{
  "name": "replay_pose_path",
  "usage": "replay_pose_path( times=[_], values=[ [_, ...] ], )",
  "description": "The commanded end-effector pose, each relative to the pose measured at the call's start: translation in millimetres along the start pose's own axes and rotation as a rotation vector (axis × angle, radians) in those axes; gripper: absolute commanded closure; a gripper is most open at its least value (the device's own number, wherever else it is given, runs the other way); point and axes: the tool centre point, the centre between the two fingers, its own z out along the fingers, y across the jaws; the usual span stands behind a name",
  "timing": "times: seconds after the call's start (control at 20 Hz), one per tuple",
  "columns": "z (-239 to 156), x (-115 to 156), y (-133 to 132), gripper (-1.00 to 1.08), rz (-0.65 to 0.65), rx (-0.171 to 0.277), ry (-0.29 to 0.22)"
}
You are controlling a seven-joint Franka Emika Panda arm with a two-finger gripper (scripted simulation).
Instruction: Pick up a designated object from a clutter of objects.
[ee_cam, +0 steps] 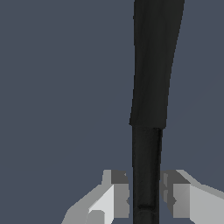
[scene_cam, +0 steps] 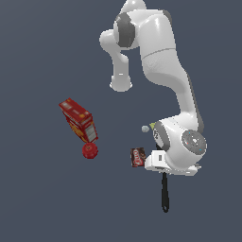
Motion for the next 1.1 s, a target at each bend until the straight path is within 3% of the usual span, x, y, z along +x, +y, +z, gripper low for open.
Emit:
replay_pose_path(
  times=[0.0,0.55,1.05],
  values=[
    [-0.2,0.1,-0.6,1.08,-0.001,0.001,0.001],
    [-29.9,-2.7,-1.5,1.08,0.000,0.000,0.000],
    [-125.5,-11.1,-6.5,1.08,0.000,0.000,0.000]
  ],
)
